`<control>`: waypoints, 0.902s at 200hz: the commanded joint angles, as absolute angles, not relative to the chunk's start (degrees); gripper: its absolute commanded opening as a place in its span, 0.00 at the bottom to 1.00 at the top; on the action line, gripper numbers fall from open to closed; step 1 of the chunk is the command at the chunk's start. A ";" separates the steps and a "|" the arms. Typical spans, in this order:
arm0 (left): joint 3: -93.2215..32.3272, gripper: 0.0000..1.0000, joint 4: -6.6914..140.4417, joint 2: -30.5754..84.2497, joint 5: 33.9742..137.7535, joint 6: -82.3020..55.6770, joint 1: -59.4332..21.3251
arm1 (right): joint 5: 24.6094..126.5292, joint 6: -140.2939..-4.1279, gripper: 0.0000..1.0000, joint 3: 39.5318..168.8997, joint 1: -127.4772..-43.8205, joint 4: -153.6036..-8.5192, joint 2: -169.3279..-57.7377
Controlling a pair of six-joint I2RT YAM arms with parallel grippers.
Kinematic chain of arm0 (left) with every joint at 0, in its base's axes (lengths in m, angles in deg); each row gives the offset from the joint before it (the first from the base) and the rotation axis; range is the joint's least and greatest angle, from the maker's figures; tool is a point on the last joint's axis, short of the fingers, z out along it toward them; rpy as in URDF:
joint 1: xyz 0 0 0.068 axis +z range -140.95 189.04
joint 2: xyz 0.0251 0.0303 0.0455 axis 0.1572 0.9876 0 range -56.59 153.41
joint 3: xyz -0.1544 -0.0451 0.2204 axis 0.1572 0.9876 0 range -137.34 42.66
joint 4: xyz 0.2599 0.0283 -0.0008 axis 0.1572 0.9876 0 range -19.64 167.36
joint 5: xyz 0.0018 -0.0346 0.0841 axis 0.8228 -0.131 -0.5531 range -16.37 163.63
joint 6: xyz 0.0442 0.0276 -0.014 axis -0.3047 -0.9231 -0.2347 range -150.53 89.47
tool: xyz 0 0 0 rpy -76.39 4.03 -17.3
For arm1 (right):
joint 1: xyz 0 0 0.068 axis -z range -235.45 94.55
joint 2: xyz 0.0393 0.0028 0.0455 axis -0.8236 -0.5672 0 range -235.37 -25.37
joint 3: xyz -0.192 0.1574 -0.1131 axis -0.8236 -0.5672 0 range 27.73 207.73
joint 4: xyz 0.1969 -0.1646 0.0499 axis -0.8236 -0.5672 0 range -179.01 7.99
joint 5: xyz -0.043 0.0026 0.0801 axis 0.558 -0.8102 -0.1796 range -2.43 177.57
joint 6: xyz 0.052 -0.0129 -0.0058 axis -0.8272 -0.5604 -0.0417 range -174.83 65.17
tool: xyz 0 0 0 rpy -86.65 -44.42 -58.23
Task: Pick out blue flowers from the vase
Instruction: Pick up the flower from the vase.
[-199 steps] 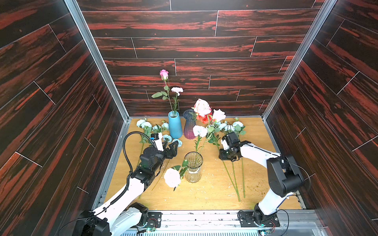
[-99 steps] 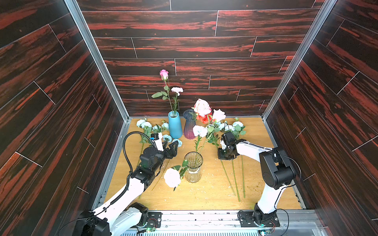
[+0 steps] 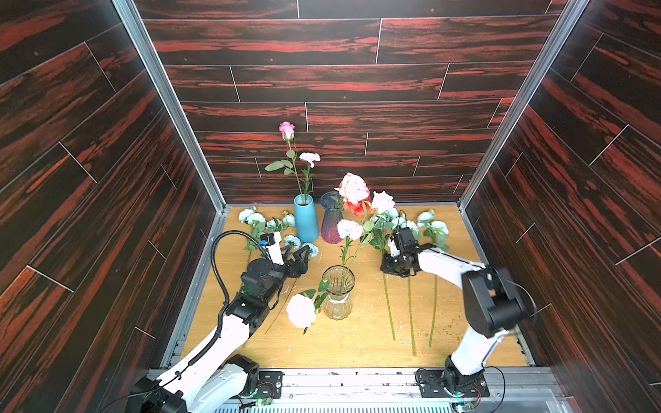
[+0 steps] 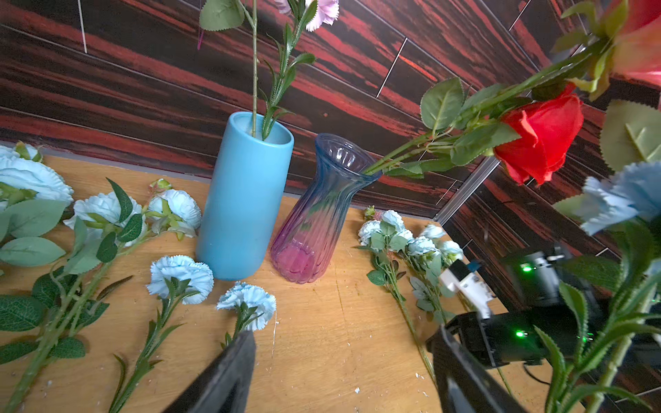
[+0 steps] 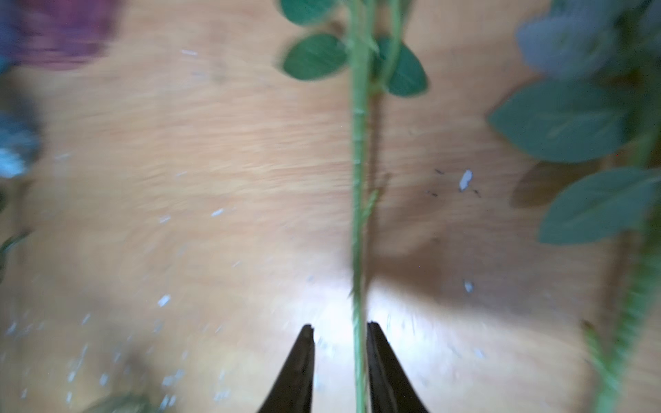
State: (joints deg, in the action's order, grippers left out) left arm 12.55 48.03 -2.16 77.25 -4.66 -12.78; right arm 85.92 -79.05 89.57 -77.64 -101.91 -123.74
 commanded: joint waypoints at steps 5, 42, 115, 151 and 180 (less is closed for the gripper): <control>12.03 0.80 49.00 -3.85 78.42 -5.93 -13.02 | 86.96 -75.79 0.32 87.17 -80.71 -99.73 -115.47; 10.78 0.80 49.21 -3.51 82.99 -6.31 -13.02 | 92.75 -73.57 0.32 85.16 -87.11 -99.66 -107.14; 9.02 0.79 47.78 -1.97 89.97 -5.62 -13.34 | 95.72 -72.97 0.26 80.26 -96.75 -98.68 -89.75; 8.73 0.76 47.80 -2.02 90.23 -5.68 -13.66 | 97.02 -72.84 0.24 78.61 -102.55 -99.12 -81.81; 8.41 0.73 46.66 -1.32 91.67 -4.89 -13.89 | 99.22 -71.94 0.22 79.31 -109.22 -98.48 -78.94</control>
State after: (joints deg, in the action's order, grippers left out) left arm 10.39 48.64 -1.81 89.54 -4.97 -13.54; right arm 96.74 -73.00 78.97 -104.99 -99.01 -80.83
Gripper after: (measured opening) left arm 0.743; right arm 0.229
